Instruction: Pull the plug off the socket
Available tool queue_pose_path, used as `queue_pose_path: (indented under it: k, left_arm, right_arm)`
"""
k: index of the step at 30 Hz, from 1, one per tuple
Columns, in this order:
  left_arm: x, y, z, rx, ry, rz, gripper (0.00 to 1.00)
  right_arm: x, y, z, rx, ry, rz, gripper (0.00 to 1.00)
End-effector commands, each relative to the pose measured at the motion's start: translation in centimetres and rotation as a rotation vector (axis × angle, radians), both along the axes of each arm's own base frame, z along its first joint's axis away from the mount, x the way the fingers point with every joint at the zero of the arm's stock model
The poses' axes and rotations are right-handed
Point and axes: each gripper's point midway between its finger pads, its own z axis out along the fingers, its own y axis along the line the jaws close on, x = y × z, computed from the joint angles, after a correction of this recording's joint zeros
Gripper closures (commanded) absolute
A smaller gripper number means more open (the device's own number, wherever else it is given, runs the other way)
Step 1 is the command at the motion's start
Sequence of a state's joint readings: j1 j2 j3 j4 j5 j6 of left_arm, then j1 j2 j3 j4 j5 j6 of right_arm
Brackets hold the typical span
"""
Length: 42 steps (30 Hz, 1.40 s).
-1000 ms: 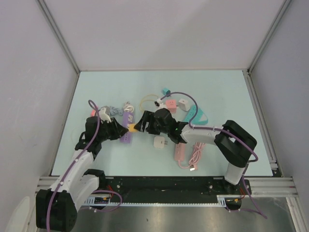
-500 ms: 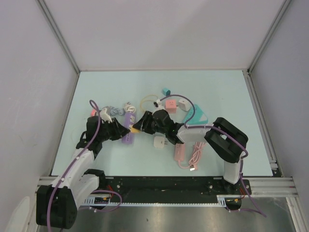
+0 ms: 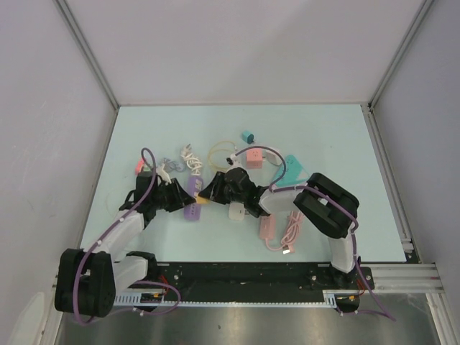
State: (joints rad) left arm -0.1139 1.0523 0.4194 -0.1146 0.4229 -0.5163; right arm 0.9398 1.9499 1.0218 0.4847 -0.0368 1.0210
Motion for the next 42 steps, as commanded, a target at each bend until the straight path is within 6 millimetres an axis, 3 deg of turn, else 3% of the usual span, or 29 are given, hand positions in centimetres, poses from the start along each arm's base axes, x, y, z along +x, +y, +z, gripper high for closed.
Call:
queue_pose_path:
  k: [1, 12, 38, 42]
  left_arm:
    - [1.8, 2.0, -0.2, 0.082, 0.024, 0.112, 1.0]
    - [1.5, 5.0, -2.2, 0.255, 0.131, 0.216, 0.99]
    - [1.3, 5.5, -2.0, 0.273, 0.125, 0.246, 1.0]
    - [1.4, 5.1, -1.8, 0.258, 0.11, 0.23, 1.0]
  right_arm:
    - [0.5, -0.4, -2.3, -0.049, 0.021, -0.01, 0.89]
    - [0.9, -2.1, -3.2, -0.112, 0.049, -0.009, 0.95]
    - [0.6, -4.6, -4.2, -0.047, 0.096, 0.033, 0.96]
    - [0.6, -4.5, -4.0, -0.049, 0.084, 0.036, 0.87]
